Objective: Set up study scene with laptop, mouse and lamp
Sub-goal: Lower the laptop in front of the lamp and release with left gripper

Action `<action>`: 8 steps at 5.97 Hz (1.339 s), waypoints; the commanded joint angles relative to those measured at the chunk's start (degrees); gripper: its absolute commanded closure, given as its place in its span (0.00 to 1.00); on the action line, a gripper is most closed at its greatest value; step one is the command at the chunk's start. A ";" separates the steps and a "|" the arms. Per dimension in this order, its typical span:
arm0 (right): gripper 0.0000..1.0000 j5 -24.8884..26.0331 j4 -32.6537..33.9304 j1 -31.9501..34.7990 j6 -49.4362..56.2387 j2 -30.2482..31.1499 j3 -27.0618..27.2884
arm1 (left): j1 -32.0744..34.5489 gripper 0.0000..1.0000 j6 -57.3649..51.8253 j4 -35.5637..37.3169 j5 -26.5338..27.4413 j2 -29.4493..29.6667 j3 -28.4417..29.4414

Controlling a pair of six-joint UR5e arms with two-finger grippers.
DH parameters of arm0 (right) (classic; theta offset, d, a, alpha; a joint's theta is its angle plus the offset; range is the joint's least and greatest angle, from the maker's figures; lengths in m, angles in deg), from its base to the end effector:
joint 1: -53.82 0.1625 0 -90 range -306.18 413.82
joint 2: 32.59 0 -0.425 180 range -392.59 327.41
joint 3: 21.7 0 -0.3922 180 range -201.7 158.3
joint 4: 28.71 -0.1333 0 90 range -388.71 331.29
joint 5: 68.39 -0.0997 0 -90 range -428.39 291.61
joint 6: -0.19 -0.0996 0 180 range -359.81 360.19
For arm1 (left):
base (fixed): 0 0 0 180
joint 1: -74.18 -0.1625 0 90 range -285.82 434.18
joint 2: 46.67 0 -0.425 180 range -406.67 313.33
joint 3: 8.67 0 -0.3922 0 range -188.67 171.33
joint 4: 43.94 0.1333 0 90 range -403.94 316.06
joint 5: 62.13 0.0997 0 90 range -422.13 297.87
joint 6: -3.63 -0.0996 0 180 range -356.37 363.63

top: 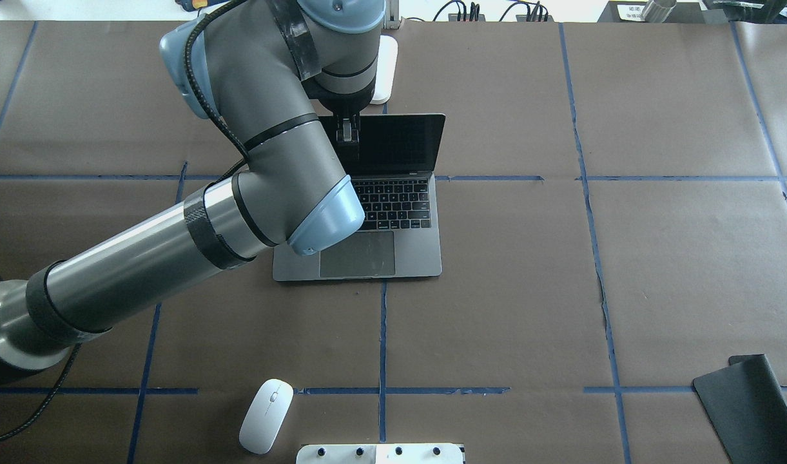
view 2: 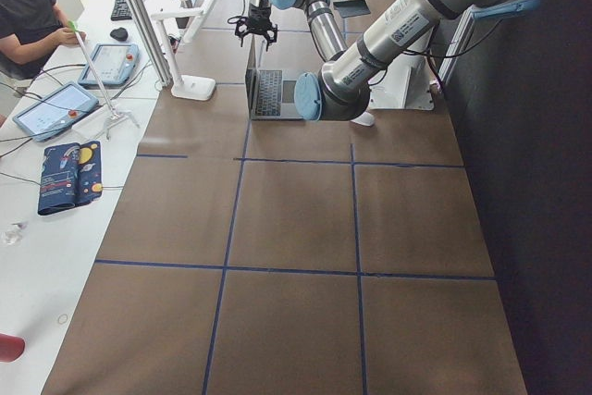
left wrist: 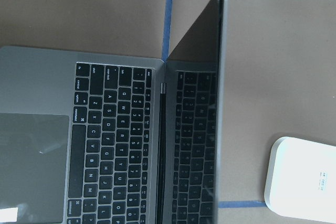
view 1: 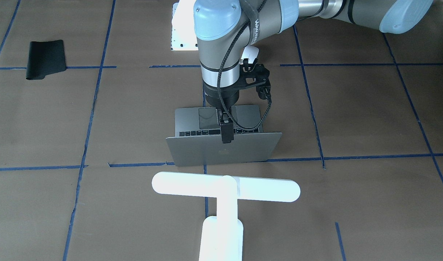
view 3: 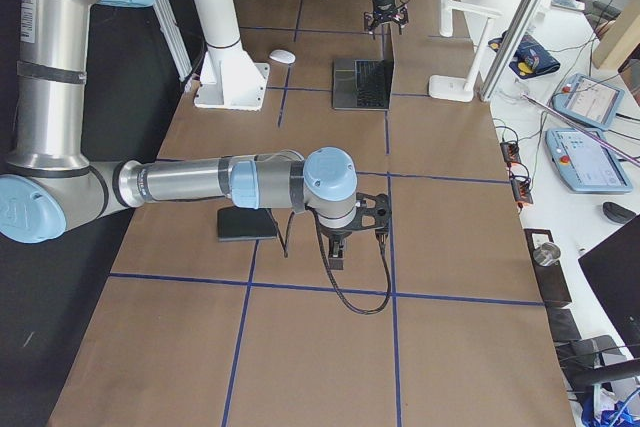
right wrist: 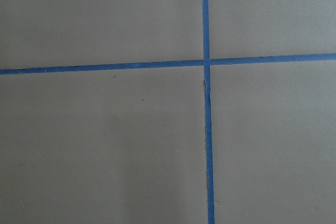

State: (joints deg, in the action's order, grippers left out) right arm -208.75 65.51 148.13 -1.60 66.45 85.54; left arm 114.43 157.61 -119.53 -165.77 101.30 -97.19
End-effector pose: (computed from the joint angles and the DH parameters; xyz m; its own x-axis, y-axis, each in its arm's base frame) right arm 0.0884 -0.4198 0.5827 0.6375 0.0257 0.7700 -0.0949 0.9944 0.0454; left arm 0.4753 -0.5462 0.0659 -0.2074 -0.9687 -0.1367 0.7316 -0.0608 -0.6790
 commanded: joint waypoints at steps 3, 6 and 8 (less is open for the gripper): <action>0.00 -0.01 -0.09 -0.09 -8.29 -0.34 2.79 | 0.00 0.00 -17.33 1.41 -0.34 -13.55 -20.34; 0.00 0.08 -6.27 -8.04 -20.30 -0.52 5.00 | -1.57 0.00 -34.84 1.33 -0.60 -22.02 -30.22; 0.00 0.26 -21.81 -18.24 -40.67 1.22 5.09 | -2.55 0.00 -38.13 1.33 -0.51 -22.20 -30.66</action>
State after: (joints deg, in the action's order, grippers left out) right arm -208.59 51.16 134.53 -33.46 66.47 90.54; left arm 112.28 121.11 -118.21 -166.35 79.26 -127.44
